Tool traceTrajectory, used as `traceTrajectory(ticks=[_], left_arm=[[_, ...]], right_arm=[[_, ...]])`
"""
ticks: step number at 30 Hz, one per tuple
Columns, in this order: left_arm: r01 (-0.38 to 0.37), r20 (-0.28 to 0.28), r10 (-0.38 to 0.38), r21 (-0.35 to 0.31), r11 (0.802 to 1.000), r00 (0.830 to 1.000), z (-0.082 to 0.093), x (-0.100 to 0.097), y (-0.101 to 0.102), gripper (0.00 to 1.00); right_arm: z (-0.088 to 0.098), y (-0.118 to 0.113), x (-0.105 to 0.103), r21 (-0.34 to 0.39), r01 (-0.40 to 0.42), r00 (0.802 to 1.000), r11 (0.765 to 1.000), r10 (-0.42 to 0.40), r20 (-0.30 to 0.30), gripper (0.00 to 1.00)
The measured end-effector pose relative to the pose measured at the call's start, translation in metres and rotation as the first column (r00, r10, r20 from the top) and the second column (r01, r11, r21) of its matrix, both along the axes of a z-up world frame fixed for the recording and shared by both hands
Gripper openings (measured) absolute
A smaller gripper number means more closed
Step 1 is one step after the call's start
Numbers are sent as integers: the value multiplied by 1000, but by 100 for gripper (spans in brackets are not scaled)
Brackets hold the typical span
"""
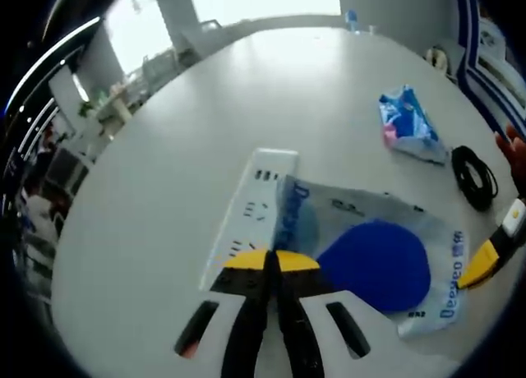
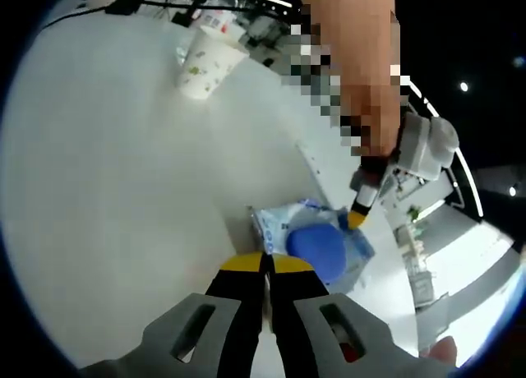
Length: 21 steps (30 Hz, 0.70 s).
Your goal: Arrange the tabletop items into an orderly group along one side of the table until the central work area is clear of visible clutter.
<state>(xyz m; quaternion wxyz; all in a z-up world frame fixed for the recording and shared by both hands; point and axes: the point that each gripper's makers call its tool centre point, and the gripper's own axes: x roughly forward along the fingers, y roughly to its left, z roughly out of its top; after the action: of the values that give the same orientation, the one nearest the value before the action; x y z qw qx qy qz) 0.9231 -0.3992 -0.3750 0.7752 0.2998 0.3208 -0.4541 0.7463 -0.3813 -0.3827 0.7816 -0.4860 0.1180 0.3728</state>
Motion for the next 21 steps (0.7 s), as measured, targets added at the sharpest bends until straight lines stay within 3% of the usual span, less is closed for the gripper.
traceTrajectory(ticks=[11,21], left_arm=[[-36,3,36,-11,999,999,20,-7,18,0],[-122,-2,122,-26,992,993,38,-28,52,0]], right_arm=[[16,0,-6,-19,-16,999,1000,16,33,2],[32,-10,-17,-57,-21,998,998,24,58,2]])
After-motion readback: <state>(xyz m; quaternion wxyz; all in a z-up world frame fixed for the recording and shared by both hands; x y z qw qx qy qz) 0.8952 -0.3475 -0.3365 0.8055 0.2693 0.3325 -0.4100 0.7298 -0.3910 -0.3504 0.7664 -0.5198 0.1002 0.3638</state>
